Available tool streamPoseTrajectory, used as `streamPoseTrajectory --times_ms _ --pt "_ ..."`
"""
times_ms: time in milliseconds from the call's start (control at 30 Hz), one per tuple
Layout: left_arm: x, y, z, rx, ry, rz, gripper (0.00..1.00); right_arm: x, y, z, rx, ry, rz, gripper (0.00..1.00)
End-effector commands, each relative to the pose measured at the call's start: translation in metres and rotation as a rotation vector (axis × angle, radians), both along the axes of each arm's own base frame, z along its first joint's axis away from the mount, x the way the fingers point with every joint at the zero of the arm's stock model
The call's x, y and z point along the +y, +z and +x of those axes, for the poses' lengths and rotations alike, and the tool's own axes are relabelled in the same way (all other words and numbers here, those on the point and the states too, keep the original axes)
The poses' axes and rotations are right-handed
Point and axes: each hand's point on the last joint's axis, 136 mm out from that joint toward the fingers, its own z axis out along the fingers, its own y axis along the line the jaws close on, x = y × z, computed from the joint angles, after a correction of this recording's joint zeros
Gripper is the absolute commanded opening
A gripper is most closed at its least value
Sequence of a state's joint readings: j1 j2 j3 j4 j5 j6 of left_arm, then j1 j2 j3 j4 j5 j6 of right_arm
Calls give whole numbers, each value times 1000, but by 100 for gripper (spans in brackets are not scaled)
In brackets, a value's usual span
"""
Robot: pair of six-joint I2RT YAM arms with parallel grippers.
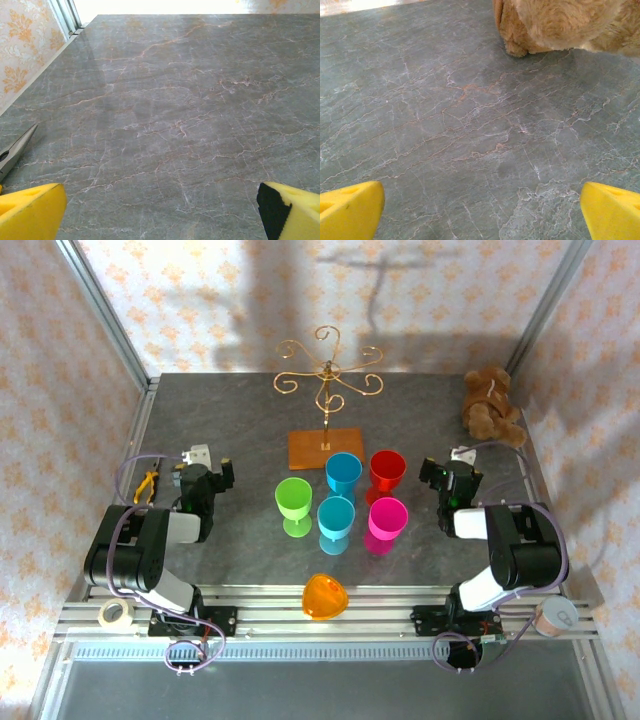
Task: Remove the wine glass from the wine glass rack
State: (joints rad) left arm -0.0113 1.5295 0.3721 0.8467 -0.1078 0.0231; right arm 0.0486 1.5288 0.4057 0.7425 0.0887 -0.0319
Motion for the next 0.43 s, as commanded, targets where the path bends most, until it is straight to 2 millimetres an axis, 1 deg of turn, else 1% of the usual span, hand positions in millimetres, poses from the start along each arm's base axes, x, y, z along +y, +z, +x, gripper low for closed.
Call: streamPoseTrajectory --times_ms 0,400 --pt "-1 14 8 -58 -3 -12 100 -2 15 7 -51 0 -11 100" --pt "-1 14 8 -57 -2 -12 99 -2 15 7 -50 -2 -12 100"
